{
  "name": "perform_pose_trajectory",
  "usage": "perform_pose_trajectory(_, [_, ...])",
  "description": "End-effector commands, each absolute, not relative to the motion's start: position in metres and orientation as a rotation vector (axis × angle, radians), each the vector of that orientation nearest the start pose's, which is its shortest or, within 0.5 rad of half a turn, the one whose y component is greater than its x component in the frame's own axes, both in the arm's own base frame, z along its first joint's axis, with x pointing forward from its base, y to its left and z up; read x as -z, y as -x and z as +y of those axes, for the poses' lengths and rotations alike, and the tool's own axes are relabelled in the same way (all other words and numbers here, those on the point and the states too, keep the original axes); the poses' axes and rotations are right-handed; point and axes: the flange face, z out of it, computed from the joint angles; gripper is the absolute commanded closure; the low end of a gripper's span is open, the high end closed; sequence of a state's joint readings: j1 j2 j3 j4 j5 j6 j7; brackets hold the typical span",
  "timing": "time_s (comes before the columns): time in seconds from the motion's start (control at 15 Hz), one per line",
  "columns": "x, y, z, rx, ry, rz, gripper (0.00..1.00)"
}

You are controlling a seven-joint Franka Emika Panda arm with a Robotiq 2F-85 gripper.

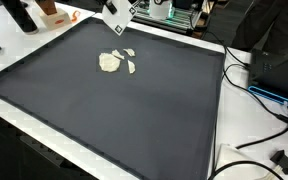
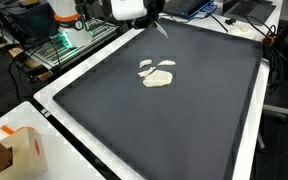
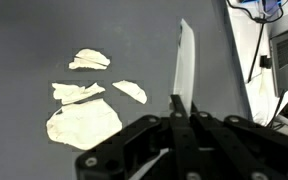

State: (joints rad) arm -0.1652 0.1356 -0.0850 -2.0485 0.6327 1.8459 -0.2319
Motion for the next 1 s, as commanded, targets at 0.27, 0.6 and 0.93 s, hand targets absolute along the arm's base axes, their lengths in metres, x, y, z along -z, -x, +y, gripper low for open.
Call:
perform_pose_trajectory(0.27, [-0.395, -0.528, -0.062, -0.217, 2.662, 0.584, 0.99])
perform_pose_trajectory(0.6, [-0.409, -0.529, -0.044, -0.168, 2.805, 0.671, 0.99])
perform_pose_trajectory(0.93, [-0.418, -0.530, -0.024, -0.121, 2.979, 0.683, 0.99])
